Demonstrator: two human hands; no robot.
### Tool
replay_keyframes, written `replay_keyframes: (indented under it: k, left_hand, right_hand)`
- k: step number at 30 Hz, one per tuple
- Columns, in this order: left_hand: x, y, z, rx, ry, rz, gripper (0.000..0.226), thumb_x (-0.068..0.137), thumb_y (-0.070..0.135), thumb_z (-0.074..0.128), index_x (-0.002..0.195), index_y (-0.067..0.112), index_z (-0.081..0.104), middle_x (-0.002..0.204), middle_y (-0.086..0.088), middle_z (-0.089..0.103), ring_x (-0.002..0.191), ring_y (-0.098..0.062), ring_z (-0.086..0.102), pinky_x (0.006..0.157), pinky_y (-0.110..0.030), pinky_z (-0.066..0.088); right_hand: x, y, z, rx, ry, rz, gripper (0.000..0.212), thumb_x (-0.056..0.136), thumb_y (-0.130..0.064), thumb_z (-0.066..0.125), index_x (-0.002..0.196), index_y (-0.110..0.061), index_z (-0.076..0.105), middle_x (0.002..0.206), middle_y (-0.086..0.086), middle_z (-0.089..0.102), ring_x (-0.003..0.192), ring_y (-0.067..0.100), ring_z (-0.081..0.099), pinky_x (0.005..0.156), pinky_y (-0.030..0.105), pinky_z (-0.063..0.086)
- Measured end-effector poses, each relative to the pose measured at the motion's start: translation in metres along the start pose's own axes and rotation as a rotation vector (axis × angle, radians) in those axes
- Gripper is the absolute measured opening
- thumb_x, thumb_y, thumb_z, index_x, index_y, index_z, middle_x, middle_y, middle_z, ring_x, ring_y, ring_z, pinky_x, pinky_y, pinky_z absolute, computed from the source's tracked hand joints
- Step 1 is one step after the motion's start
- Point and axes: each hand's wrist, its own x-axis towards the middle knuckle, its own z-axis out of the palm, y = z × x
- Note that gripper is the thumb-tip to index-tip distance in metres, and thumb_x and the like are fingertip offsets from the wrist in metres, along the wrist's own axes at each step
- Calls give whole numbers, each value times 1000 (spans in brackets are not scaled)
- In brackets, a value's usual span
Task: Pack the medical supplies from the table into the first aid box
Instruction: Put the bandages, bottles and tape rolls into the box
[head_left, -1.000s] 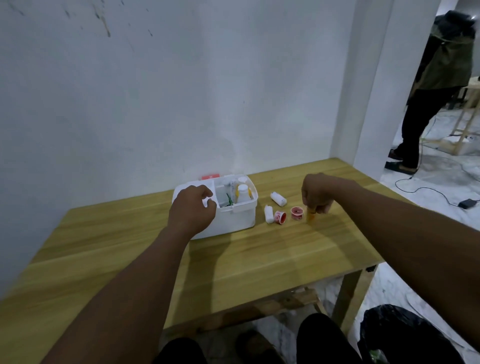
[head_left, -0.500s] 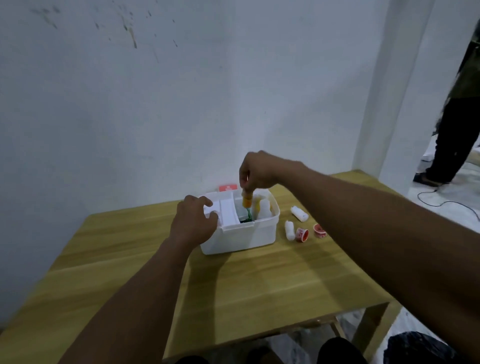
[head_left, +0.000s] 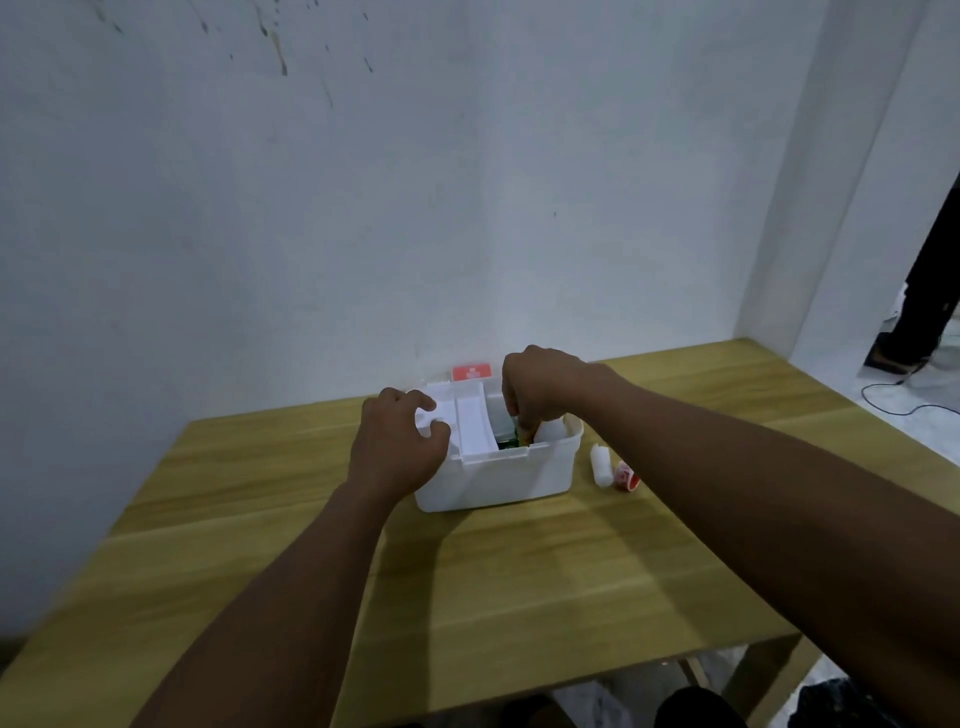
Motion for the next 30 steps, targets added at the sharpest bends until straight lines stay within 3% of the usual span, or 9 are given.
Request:
replay_keyframes:
  k: [3,6,11,14,19,30]
  left_hand:
    - [0,0,1,-13,3,-10,29,85,29,62,112,21,67,120,-2,59,121,-22,45,83,-29,36]
    - [1,-1,4,-28,18,-14,29,84,29,62,112,21,68,119,-2,60,120,-22,45,83,-29,36]
    - [1,-2,6,-35,34,-20,28,84,30,62,110,21,68,117,-2,62,120,-22,46,82,-29,36]
    - [1,-4,6,-29,34,-16,28,84,30,62,109,21,69,117,-2,62,120,-22,47,82,-29,37]
    - [1,-5,7,-30,38,-3,28,84,30,62,109,21,68,115,-3,62,119,-23,47,82,-29,37]
    - [-1,-4,7,-40,43,-1,26,82,28,63,107,21,68,115,-2,62,117,-22,49,82,-28,38]
  right_hand:
    - [1,4,-5,42,-15,-5,25,74,-15,82,97,-10,73,95,6,73,87,22,69,83,40,61]
    - [0,6,-8,37,-17,2,15,73,-14,83,87,-15,76,91,3,75,87,21,70,82,40,60]
    - [0,-2,0,-9,-8,20,25,73,-19,83,95,-15,71,93,3,71,87,21,68,81,39,60]
    - [0,-1,-3,26,-33,23,18,76,-20,77,90,-16,66,96,4,71,89,21,68,83,39,61]
    - [-2,4,-12,52,-129,16,27,69,-31,83,91,-17,78,93,0,75,91,20,69,85,42,60]
    - [-1,4,-1,35,-30,-3,23,71,-22,84,86,-15,68,96,3,73,91,22,67,84,41,60]
